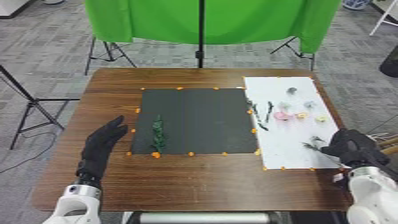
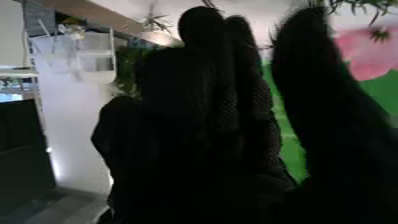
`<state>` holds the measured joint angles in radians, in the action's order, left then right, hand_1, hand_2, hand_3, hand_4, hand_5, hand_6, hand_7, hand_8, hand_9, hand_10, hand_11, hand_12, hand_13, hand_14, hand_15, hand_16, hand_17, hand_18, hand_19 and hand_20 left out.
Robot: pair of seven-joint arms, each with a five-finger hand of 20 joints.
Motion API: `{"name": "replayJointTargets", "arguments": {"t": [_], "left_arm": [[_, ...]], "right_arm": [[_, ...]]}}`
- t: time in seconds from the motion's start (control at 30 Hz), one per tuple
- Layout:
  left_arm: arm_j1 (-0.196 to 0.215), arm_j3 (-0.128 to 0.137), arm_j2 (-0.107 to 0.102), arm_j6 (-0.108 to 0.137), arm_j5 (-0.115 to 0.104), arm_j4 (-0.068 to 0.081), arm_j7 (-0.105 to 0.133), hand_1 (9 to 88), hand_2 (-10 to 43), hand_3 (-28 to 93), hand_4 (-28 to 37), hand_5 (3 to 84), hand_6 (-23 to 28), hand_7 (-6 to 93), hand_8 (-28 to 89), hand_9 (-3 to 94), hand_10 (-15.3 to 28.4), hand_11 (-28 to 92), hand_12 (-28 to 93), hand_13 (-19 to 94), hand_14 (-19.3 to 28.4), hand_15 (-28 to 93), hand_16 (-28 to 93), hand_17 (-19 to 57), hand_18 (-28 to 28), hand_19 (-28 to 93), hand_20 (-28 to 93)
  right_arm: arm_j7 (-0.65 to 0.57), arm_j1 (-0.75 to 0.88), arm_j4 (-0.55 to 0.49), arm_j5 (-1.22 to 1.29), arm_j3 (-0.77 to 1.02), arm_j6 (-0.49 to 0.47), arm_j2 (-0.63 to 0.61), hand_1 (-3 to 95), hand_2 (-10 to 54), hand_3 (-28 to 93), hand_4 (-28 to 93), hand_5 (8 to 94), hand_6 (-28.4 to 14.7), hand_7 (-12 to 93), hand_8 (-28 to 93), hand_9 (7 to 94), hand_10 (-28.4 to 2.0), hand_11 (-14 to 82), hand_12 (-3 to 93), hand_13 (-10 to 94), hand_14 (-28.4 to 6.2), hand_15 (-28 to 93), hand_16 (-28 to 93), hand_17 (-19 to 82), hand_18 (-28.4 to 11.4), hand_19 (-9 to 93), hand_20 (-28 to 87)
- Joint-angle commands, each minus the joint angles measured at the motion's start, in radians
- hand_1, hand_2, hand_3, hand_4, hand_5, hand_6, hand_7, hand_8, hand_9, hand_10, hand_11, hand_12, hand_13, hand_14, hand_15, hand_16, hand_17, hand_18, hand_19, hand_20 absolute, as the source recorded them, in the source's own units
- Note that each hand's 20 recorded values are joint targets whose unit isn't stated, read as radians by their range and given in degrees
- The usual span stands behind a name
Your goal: Arrange flowers
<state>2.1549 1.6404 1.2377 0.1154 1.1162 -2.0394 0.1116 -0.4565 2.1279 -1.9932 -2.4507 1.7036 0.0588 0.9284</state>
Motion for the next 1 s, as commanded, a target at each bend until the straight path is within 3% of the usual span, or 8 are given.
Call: {"name": "replayJointTargets", "arguments": {"t": [0.03, 0.33, 0.5, 0.73, 1.0], "left_arm": [[0.024, 0.005, 0.005, 0.012, 0.002, -0.007, -0.01, 18.7, 0.3, 67, -28.3, 42.9, 2.5, 6.7, -6, 42.6, 12.1, 14, 13, 32, 13.3, 9, 3, 3.9, 10.0, 1, 16], [0.028, 0.007, 0.008, 0.016, 0.002, -0.009, -0.009, 18.9, 0.4, 66, -28.3, 42.9, 2.7, 6.5, -6, 42.7, 12.3, 14, 13, 32, 13.4, 9, 3, 3.9, 10.0, 1, 16], [0.019, 0.006, 0.006, 0.013, 0.002, -0.005, -0.015, 18.8, 0.4, 67, -28.3, 42.9, 2.7, 6.5, -6, 42.6, 12.3, 14, 13, 32, 13.4, 9, 3, 3.9, 10.0, 1, 16], [0.007, -0.002, 0.01, -0.01, 0.01, 0.0, -0.021, 18.9, 0.3, 66, -28.3, 42.8, 2.7, 6.4, -5, 42.6, 12.4, 14, 13, 32, 13.5, 9, 3, 3.8, 10.0, 1, 16], [0.013, 0.0, 0.01, -0.015, 0.008, 0.001, -0.027, 18.7, 0.1, 67, -28.3, 42.8, 2.8, 6.1, -5, 42.5, 12.4, 14, 14, 32, 13.5, 9, 3, 3.8, 10.1, 1, 16]], "right_arm": [[0.021, 0.018, 0.025, 0.007, -0.011, 0.102, 0.01, 62.4, -9.5, 50, -20, 80.0, 0.4, 26, 15, 89.7, -9.0, 23.5, 39.3, 91, -2.6, 55, 31, 65, -10.2, 93, 48], [0.016, -0.063, -0.072, 0.079, -0.027, 0.117, 0.001, 63.5, -9.5, 52, -20, 81.4, 0.2, 26, 16, 91.0, -9.5, 26.4, 37.7, 93, -1.8, 54, 32, 67, -9.3, 93, 49], [0.02, -0.254, -0.115, 0.151, -0.185, 0.088, 0.004, 63.1, -9.5, 52, -19, 81.6, 0.0, 25, 16, 91.2, -9.5, 26.7, 37.4, 94, -1.6, 54, 32, 68, -9.0, 93, 49], [0.053, -0.501, -0.043, 0.174, -0.473, 0.058, 0.135, 62.8, -9.5, 53, -18, 82.1, -0.1, 25, 16, 91.7, -9.6, 26.6, 37.0, 94, -1.5, 54, 33, 68, -8.7, 93, 49], [0.071, -0.552, 0.069, 0.151, -0.632, -0.03, 0.326, 62.8, -9.5, 52, -18, 82.6, 0.0, 24, 17, 92.2, -9.6, 26.9, 36.7, 94, -1.5, 55, 32, 68, -8.8, 93, 50]]}}
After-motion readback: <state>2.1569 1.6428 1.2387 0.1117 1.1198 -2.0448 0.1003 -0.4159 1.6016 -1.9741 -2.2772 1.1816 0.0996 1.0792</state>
